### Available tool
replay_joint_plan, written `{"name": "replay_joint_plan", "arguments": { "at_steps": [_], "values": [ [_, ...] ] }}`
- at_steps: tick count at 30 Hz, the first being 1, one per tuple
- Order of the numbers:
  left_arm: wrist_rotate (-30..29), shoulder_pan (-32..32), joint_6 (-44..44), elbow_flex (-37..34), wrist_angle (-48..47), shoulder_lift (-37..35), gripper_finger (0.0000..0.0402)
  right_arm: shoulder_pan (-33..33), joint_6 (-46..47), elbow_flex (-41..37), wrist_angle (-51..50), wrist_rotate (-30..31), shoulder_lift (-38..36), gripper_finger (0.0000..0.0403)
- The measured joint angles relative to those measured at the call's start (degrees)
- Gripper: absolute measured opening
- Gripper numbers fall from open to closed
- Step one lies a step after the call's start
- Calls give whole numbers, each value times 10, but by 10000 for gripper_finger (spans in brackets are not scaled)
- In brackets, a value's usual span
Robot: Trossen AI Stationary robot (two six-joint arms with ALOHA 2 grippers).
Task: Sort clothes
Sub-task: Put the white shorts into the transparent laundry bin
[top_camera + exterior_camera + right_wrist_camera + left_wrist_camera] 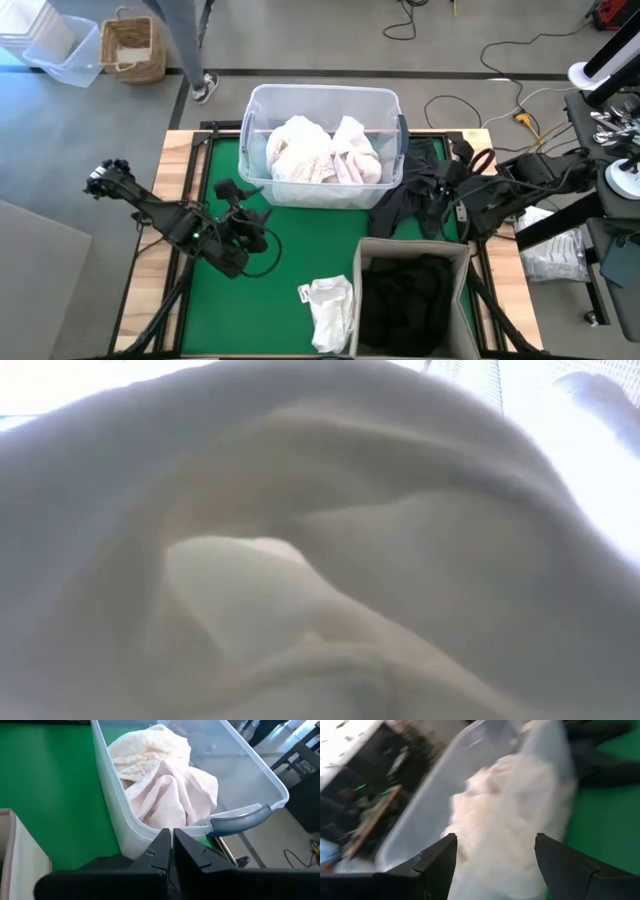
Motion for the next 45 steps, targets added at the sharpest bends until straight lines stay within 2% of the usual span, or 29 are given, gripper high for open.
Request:
{"name": "replay_joint_plan", "arguments": {
  "at_steps": [3, 6, 8, 10, 16, 20, 29, 40, 45],
  "values": [
    [72, 0, 122, -37, 157, -9, 244, 0, -12, -6, 10, -1, -3, 12],
    [180, 1, 227, -68, 288, -8, 244, 0, -19, -16, 28, -1, -4, 12],
    [238, 1, 255, -84, 340, -7, 244, 0, -20, -25, 40, -2, -4, 12],
    [261, 0, 243, -98, 362, -7, 244, 0, -20, -33, 48, -4, -3, 12],
    [276, -2, 178, -136, 405, 25, 244, 5, -8, -38, 49, -8, 5, 12],
    [287, -3, 173, -133, 428, 77, 244, 22, 13, -38, 64, -8, 4, 12],
    [288, -3, 149, -115, 458, 170, 244, 68, -15, -38, 123, -3, 3, 12],
    [343, -3, 105, -112, 555, 251, 244, 89, -29, -29, 134, -7, -3, 12],
    [378, -4, 78, -112, 612, 286, 244, 92, -29, -16, 138, -48, -12, 12]
  ]
}}
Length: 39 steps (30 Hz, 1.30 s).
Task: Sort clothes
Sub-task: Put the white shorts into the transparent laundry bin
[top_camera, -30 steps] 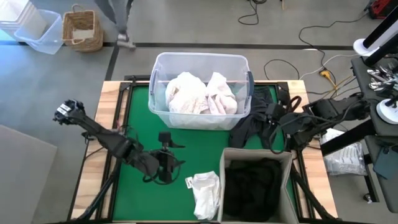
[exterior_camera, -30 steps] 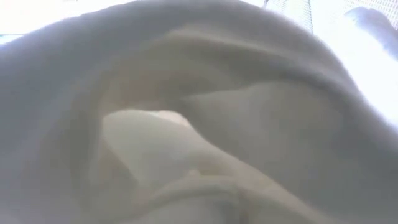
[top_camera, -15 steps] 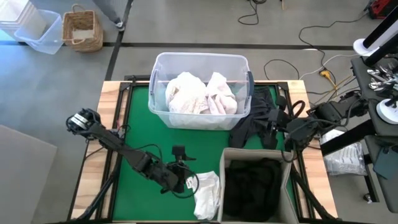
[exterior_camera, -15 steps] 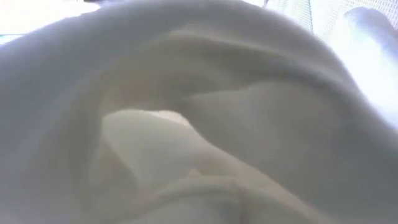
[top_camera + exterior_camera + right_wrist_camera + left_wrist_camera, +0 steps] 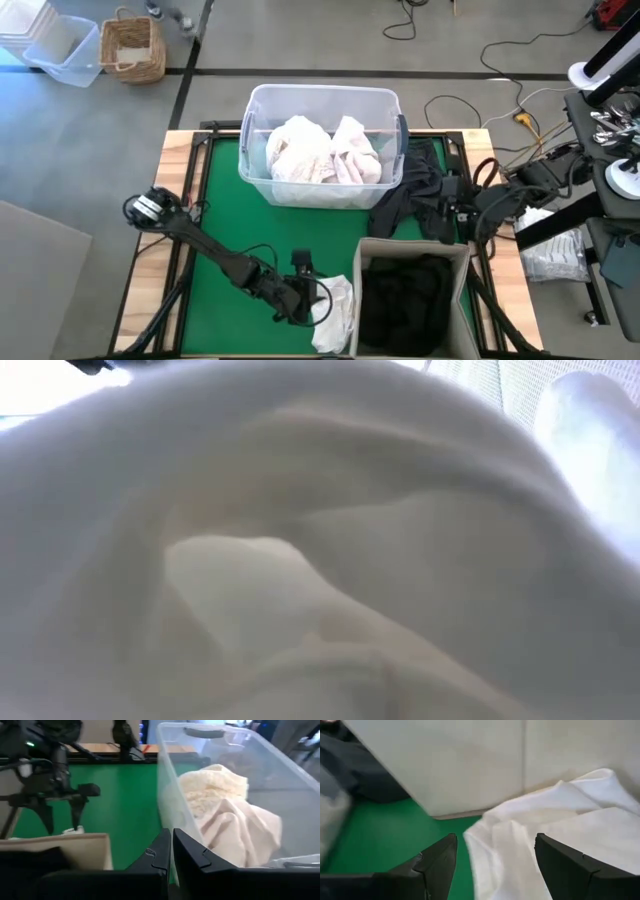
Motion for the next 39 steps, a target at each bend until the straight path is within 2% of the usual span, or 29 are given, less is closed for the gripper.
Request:
{"name": "replay_joint_plan", "arguments": {
  "at_steps": [14, 26, 32, 39],
  "values": [
    [11, -6, -94, -1, 15, 73, 244, 4, 26, -4, -5, -33, -6, 12],
    [10, -13, -115, -1, 33, 94, 242, 4, 35, -13, -5, -35, -5, 12],
    [10, -16, -115, -1, 35, 94, 217, 4, 41, -17, -5, -35, -5, 12],
    [10, -19, -121, -1, 35, 94, 168, 4, 41, -17, -5, -35, -5, 12]
  ]
}}
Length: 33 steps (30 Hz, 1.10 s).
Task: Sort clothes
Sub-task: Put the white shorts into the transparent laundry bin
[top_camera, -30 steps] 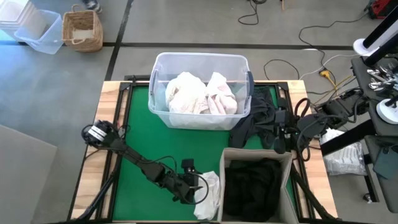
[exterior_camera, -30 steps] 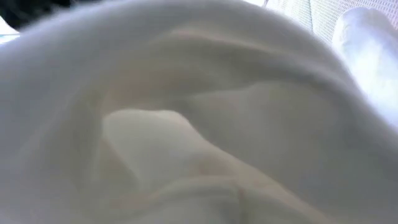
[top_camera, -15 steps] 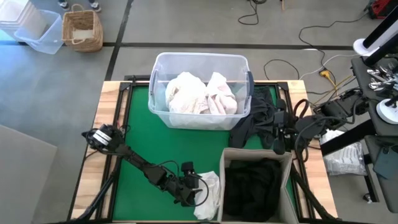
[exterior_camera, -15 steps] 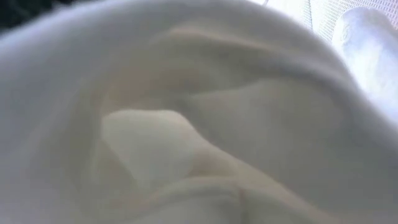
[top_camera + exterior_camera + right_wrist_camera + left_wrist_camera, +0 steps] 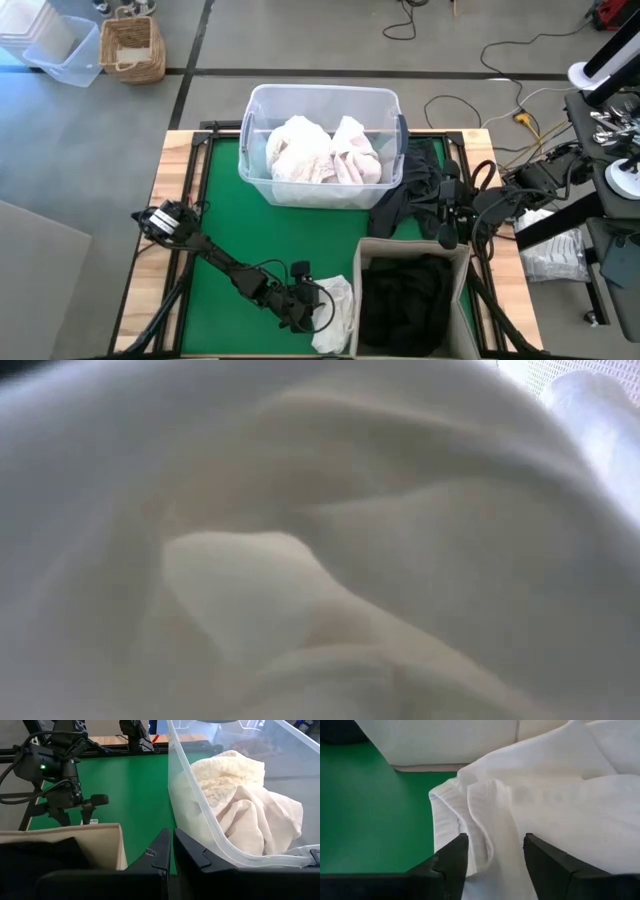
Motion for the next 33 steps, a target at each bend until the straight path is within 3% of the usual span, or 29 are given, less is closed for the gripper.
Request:
{"name": "replay_joint_plan", "arguments": {
  "at_steps": [18, 24, 33],
  "values": [
    [-2, -1, -14, -4, -19, 0, 65, 0, -7, -6, 0, 0, 0, 12],
    [-1, -2, -15, -5, -18, -3, 8, 0, -7, -17, 0, 0, 0, 12],
    [-1, -13, -8, 40, -53, -12, 0, 0, -13, -24, 0, 0, 0, 12]
  ]
}}
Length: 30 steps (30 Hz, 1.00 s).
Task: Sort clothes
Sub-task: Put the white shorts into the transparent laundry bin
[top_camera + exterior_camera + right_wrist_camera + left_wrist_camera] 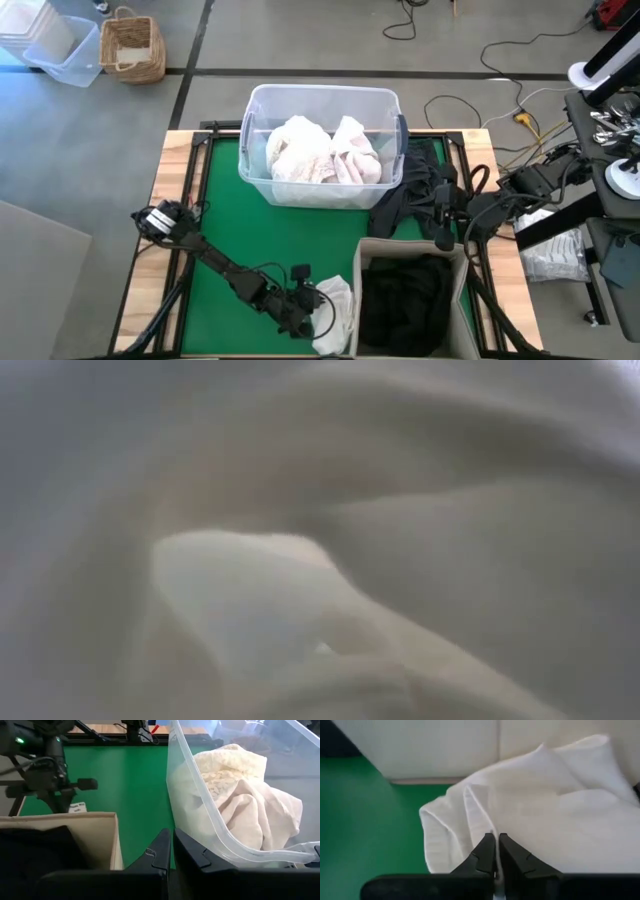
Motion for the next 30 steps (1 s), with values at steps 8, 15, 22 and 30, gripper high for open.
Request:
{"name": "replay_joint_plan", "arguments": {
  "at_steps": [8, 15, 22, 30],
  "values": [
    [-45, -20, -6, 127, -206, 0, 0, 0, -17, -6, 2, 0, 0, 12],
    [-151, -61, 8, 253, -399, 0, 0, 0, -31, -7, 5, 0, 0, 12],
    [-209, -73, 47, 400, -539, -1, 0, 0, -42, -7, 5, 0, -1, 12],
    [-266, -77, 94, 544, -668, -1, 0, 0, -49, -7, 5, 0, -1, 12]
  ]
}}
